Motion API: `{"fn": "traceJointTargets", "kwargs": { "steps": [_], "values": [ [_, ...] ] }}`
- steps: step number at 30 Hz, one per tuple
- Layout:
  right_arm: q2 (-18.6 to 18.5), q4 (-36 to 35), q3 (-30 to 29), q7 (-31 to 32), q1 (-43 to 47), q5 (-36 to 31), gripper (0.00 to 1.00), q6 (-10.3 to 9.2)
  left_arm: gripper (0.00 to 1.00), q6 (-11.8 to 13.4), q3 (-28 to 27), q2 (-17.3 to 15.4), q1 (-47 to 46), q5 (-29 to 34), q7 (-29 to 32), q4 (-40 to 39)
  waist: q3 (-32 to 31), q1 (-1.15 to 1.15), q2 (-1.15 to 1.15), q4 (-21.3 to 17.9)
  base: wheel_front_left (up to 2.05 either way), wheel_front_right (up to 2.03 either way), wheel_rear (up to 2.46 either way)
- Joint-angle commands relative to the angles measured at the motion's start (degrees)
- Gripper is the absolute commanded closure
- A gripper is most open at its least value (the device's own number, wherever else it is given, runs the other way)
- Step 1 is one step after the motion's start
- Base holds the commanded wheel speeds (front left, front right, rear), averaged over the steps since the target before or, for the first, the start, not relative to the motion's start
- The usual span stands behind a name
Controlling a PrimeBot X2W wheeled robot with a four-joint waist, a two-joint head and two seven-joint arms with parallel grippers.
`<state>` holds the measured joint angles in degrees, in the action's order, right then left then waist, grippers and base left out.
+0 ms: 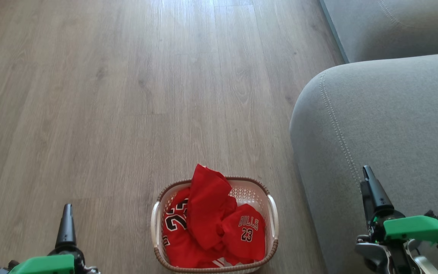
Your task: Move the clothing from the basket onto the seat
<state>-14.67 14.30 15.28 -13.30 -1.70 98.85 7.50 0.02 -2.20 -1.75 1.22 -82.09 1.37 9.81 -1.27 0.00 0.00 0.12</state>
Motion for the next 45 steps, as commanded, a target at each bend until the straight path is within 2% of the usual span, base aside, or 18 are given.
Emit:
{"fn": "traceJointTargets", "kwargs": {
  "steps": [1, 9, 15, 35, 45],
  "values": [
    [-0.45, -2.16, -0.71, -0.42, -1.59, -1.48, 0.00, 0.00, 0.00, 0.07, -0.11, -0.55, -0.71, 1.16, -0.62, -2.52, -0.02, 0.00, 0.00, 0.00, 0.00, 0.00, 0.00],
    [0.60, -3.40, -1.27, -0.53, -1.26, -10.64, 0.00, 0.00, 0.00, 0.88, 0.86, -0.60, -0.16, 7.15, -1.97, -3.73, -0.28, 0.00, 0.00, -0.03, 0.00, 0.00, 0.00],
    [1.51, -4.17, -1.59, -0.62, -0.80, -18.44, 0.00, 0.00, 0.00, 1.17, 1.94, -0.65, 0.33, 13.86, -3.14, -4.24, -0.50, 0.00, 0.00, -0.02, 0.00, 0.00, 0.00],
    [4.12, -2.65, -3.62, -0.90, 0.23, -38.28, 0.00, -0.01, 0.00, 1.86, 4.67, -0.78, 2.03, 34.74, -6.51, -3.31, -1.06, 0.00, 0.00, -0.12, 0.00, 0.00, 0.00],
    [5.30, -2.10, -4.25, -1.02, 0.45, -46.93, 0.00, -0.01, 0.00, 2.24, 5.58, -1.01, 2.76, 43.10, -8.02, -2.29, -1.12, 0.00, 0.00, -0.12, 0.00, 0.00, 0.00]
  ]
}}
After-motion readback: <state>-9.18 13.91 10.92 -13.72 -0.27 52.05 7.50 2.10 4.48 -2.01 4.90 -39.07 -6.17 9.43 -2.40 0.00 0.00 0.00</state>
